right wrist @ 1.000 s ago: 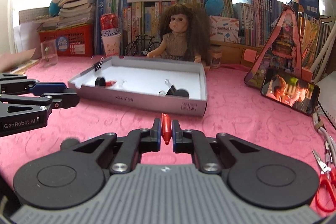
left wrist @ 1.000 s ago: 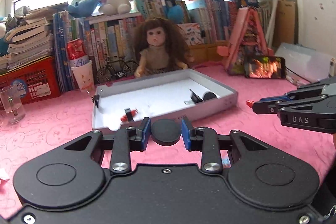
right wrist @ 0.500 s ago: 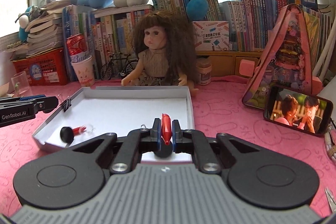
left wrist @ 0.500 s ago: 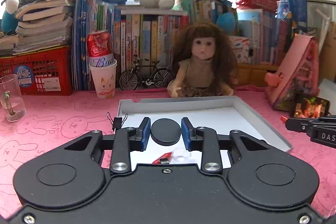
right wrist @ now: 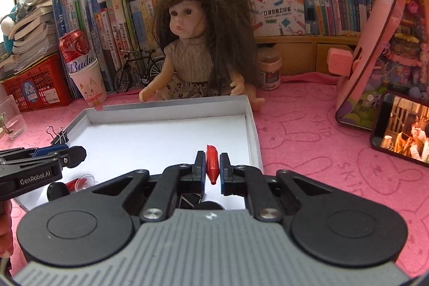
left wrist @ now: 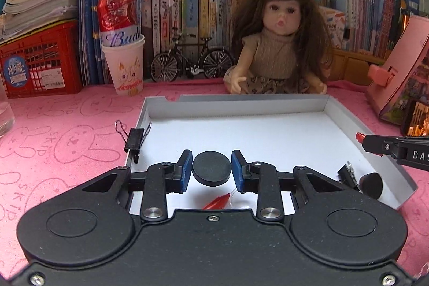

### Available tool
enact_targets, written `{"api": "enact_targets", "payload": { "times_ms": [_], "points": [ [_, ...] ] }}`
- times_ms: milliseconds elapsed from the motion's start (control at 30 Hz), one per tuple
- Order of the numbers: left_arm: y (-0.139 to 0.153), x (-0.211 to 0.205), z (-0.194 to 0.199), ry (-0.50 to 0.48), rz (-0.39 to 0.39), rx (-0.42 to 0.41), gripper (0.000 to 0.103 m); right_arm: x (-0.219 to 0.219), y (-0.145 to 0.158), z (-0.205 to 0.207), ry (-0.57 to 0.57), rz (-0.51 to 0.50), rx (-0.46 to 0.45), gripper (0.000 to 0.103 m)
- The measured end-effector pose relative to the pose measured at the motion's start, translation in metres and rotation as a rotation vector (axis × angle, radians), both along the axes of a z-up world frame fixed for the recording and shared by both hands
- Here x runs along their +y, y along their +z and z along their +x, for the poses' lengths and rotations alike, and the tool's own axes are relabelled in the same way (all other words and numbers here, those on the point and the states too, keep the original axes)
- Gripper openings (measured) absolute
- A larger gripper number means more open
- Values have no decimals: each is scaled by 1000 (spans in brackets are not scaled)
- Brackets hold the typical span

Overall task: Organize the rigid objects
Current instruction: 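Open both tools to drop the disc and marker into the tray, then lift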

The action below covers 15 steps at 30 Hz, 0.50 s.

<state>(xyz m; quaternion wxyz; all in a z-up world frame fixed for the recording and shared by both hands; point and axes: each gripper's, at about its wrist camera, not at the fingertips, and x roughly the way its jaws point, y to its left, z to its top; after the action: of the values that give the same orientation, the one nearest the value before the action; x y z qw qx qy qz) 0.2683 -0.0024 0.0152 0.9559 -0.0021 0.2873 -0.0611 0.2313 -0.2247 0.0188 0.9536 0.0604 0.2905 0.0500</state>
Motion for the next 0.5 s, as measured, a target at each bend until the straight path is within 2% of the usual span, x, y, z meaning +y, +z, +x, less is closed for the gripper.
{"api": "enact_targets", "payload": {
  "times_ms": [400, 467, 500],
  "points": [
    [-18, -4, 11, 6, 26, 48, 30, 0, -18, 14, 11, 35, 68, 14],
    [-16, -4, 10, 1, 16, 50, 30, -1, -18, 13, 12, 48, 65, 20],
    [-15, -3, 9, -2, 12, 47, 33, -3, -17, 12, 12, 61, 62, 20]
  ]
}}
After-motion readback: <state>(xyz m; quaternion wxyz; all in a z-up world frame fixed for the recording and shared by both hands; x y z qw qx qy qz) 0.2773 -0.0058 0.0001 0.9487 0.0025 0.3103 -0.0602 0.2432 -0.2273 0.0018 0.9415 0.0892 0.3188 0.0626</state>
